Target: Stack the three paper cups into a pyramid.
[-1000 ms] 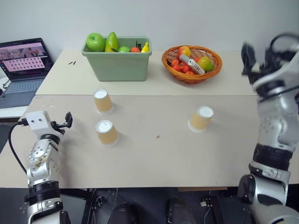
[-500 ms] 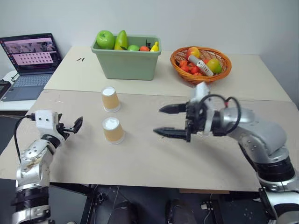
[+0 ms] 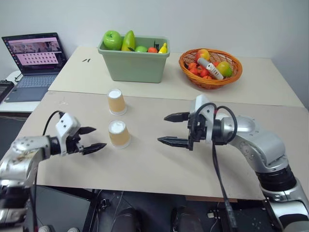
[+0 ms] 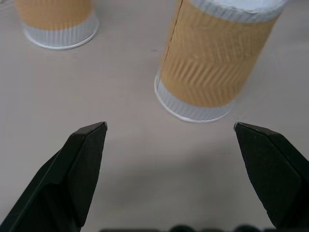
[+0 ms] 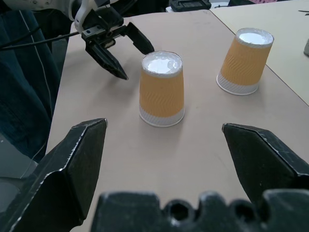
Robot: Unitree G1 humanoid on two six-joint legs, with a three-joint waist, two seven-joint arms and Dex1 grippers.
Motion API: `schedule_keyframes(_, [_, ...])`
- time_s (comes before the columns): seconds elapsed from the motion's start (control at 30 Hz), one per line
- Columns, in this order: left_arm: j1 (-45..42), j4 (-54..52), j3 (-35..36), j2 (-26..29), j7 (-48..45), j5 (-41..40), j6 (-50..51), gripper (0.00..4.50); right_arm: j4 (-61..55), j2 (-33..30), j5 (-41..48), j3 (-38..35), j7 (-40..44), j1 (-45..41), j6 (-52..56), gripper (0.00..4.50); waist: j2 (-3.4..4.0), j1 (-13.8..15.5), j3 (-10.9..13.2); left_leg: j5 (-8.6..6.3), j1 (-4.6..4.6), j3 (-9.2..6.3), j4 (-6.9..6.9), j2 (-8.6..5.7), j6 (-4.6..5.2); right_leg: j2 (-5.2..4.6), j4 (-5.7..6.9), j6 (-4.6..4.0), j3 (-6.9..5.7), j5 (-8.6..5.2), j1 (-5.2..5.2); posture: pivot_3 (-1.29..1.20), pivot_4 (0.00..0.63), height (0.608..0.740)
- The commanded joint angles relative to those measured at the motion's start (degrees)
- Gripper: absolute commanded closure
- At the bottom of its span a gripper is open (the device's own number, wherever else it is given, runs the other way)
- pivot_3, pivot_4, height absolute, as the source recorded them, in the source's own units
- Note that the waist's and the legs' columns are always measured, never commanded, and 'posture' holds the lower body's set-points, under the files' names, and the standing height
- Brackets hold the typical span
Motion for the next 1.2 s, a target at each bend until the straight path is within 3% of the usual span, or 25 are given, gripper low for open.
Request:
schedule_keyframes(0.03, [-6.92, 5.53, -3.48, -2.14, -3.29, 2.38, -4.31, 0.0, -2.53, 0.02, 0.27, -2.99, -1.06, 0.77, -0.15, 0.02, 0.0, -0.03, 0.0, 0.0, -0.01, -0.01, 0.0, -0.02, 0.0, 0.0, 0.01, 0.0, -0.01, 0.0, 0.0, 0.0, 0.15, 0.737])
schedule_keyframes(0.33, [-14.79, 10.21, -9.8, -5.28, -11.99, 4.66, -6.93, 0.0, -4.06, -0.51, 0.01, -4.38, -3.37, 3.08, 0.62, 0.02, -0.02, -0.66, 0.01, 0.01, -0.24, -0.01, 0.07, -0.04, 0.01, 0.02, 0.19, 0.01, -0.22, 0.0, -0.04, 0.0, 0.15, 0.737])
schedule_keyframes(0.97, [-19.28, 13.23, -9.69, -10.58, -11.42, 5.64, -8.31, 0.0, -5.25, -1.39, -0.2, -4.41, -4.48, 4.16, 1.3, 0.02, -0.04, -0.52, 0.02, 0.01, -0.26, -0.44, 0.2, -0.03, 0.02, 0.01, 0.25, 0.01, -0.22, 0.0, -0.01, 0.0, 0.15, 0.737])
schedule_keyframes(1.07, [-19.17, 13.12, -9.56, -10.76, -11.25, 5.58, -8.31, 0.7, -5.04, -1.42, -0.31, -4.35, -4.43, 4.11, 1.25, 0.0, -0.04, -0.51, 0.02, 0.01, -0.27, -0.45, 0.2, -0.03, 0.03, 0.01, 0.25, 0.01, -0.23, 0.0, -0.01, 0.0, 0.15, 0.737])
schedule_keyframes(1.2, [-19.13, 13.08, -9.46, -10.84, -11.15, 5.51, -8.31, 2.01, -4.68, -1.37, -0.83, -3.95, -4.34, 4.05, 1.11, 0.0, -0.04, -0.51, 0.02, 0.01, -0.27, -0.45, 0.21, -0.03, 0.03, 0.01, 0.25, 0.01, -0.23, 0.0, -0.01, 0.0, 0.15, 0.737])
